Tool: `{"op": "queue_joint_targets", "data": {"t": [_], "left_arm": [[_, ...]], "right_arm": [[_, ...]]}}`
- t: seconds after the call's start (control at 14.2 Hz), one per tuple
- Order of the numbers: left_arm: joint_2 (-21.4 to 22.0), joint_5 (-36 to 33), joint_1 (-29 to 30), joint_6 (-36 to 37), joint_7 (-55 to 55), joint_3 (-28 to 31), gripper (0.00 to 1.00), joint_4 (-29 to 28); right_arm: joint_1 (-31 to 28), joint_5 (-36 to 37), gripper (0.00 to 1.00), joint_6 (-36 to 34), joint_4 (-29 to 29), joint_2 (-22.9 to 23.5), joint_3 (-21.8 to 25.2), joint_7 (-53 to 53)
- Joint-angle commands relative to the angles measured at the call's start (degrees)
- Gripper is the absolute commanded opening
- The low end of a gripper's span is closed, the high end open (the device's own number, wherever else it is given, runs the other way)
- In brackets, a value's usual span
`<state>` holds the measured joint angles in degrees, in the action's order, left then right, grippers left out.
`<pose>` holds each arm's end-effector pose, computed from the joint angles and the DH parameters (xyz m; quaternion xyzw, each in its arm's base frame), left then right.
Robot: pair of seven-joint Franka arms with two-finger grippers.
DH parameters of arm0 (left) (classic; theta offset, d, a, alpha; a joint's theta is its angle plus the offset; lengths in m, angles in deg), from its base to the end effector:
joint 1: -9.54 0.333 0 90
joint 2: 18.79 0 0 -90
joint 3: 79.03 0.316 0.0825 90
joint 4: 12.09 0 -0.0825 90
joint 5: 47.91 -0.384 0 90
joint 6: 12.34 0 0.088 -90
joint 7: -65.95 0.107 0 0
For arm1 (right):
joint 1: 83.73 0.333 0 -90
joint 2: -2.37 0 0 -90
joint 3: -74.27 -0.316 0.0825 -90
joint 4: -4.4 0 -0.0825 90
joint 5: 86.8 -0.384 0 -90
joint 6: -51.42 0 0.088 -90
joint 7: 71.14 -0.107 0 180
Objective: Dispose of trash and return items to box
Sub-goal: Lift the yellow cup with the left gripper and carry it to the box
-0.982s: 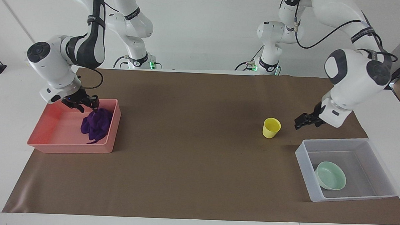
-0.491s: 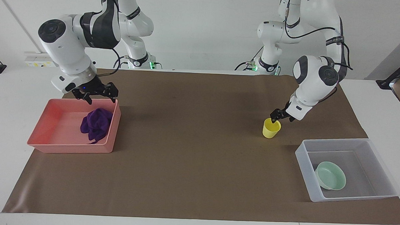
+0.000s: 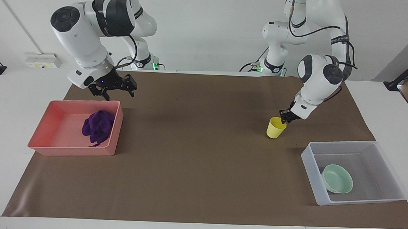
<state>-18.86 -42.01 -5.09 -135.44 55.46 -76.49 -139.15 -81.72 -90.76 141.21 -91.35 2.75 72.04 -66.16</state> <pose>0.5068 -0.1129 0.3701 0.9984 0.0157 -0.0427 0.0344 0.5488 0.0481 0.5737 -0.9948 -0.0784 0.0550 0.0350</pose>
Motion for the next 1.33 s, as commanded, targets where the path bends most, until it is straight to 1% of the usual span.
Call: {"op": "queue_joint_targets", "data": {"t": [0.0,0.21,0.28,0.35,0.49,0.63,0.7,0.84,0.91,1.05,1.12,1.26], "left_arm": [[1.30,-0.53,0.13,-3.02,-1.38,-0.25,0.00,-1.78],[1.21,-0.53,0.05,-3.02,-2.86,-0.77,0.00,-1.60],[1.04,-0.53,0.05,-2.76,-3.31,-1.21,0.00,-1.00],[0.43,-0.45,0.05,-1.45,-3.92,-1.39,0.00,1.36],[-1.50,0.16,0.13,5.29,-6.12,-1.39,0.00,9.77],[-3.70,1.56,0.83,12.76,-7.52,-1.31,0.00,19.96],[-5.19,2.97,1.36,14.97,-7.70,-0.52,0.00,24.71],[-8.79,2.46,4.34,15.78,-7.97,0.53,0.00,31.85],[-10.20,2.02,4.79,16.05,-8.14,2.11,0.00,34.58],[-13.36,1.75,4.70,16.66,-8.06,7.89,0.00,40.29],[-14.34,2.19,4.79,16.32,-7.88,10.10,0.00,41.71],[-16.70,3.32,5.75,14.48,-7.36,13.97,0.00,42.16]], "right_arm": [[0.01,2.82,0.99,-5.40,6.79,1.90,-0.05,-0.06],[-0.96,3.00,1.00,-9.01,9.08,0.94,0.56,-0.06],[-1.14,3.00,1.00,-9.11,8.48,-0.46,0.74,-0.06],[-1.40,3.00,1.00,-9.28,7.60,-1.34,0.74,0.12],[-1.49,3.00,1.00,-9.46,3.92,-3.27,0.74,0.03],[-1.49,3.00,1.00,-9.81,2.76,-4.34,0.74,0.03],[-1.58,3.00,1.00,-10.68,2.93,-4.51,0.74,0.12],[-2.63,2.91,1.00,-11.65,2.76,-5.30,0.74,0.12],[-2.63,2.91,1.00,-12.61,2.76,-5.31,0.74,0.12],[-2.54,2.82,1.00,-13.41,2.84,-5.39,0.65,0.12],[-2.54,2.82,1.00,-13.41,2.84,-5.39,0.65,0.12],[-2.63,2.73,1.00,-13.24,2.85,-5.31,0.65,0.12]]}}
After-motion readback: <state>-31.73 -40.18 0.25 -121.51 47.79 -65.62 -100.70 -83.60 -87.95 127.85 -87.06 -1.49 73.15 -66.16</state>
